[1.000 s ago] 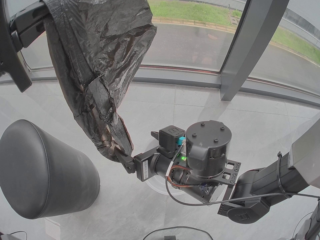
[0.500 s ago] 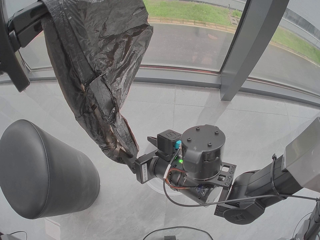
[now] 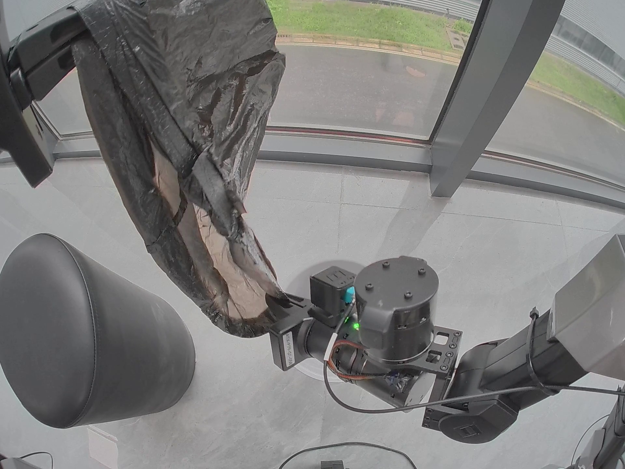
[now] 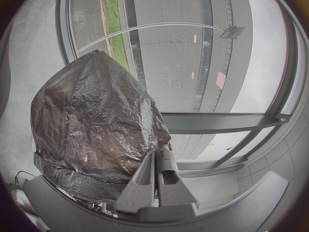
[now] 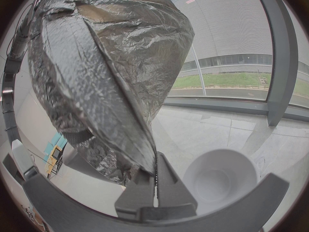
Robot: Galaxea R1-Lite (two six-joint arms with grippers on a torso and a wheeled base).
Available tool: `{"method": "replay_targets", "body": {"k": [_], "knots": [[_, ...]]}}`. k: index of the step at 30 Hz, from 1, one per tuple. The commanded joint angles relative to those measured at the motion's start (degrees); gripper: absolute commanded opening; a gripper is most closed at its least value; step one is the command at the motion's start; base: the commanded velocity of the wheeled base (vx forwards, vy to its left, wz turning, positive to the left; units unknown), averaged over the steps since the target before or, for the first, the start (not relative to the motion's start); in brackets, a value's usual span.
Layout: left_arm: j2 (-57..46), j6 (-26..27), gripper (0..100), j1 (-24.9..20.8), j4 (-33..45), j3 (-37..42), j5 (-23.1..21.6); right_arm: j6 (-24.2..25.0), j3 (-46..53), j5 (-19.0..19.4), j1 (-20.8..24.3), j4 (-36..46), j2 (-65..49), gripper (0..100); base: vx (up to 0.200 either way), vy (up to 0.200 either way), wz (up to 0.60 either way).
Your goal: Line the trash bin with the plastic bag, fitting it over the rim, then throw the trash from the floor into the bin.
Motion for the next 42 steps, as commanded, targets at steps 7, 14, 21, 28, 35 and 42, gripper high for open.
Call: {"method": "replay_targets", "body": {"k": [7, 14, 21, 28, 35, 42], "knots": [[-0.92, 1.65, 0, 2.33, -0.21, 9.36, -7.20, -0.82, 17.68, 4.89, -2.45, 6.31, -17.12, 0, 0.000, 0.000, 0.00], [-3.82, 11.59, 0, 2.15, -7.42, 26.59, -16.69, -0.99, 15.93, 14.65, -6.67, 27.05, -31.45, 0, 0.000, 0.000, 0.00], [-7.95, 21.08, 0, 1.71, -20.34, 40.12, -35.85, -0.73, -0.69, 30.11, -10.63, 59.22, -36.37, 0, 0.000, 0.000, 0.00], [-9.97, 21.25, 0, 1.63, -20.52, 42.85, -36.46, 1.03, -12.38, 33.89, -14.05, 74.87, -33.30, 0, 0.000, 0.000, 0.00], [-9.35, 21.43, 0, 1.71, -20.96, 46.80, -39.45, 4.02, -19.49, 37.67, -16.51, 85.41, -29.08, 0, 0.000, 0.000, 0.00], [-4.87, 21.25, 0, 1.80, -21.13, 47.68, -44.29, 4.10, -19.14, 39.87, -17.30, 89.02, -26.79, 0, 0.000, 0.000, 0.00]]}}
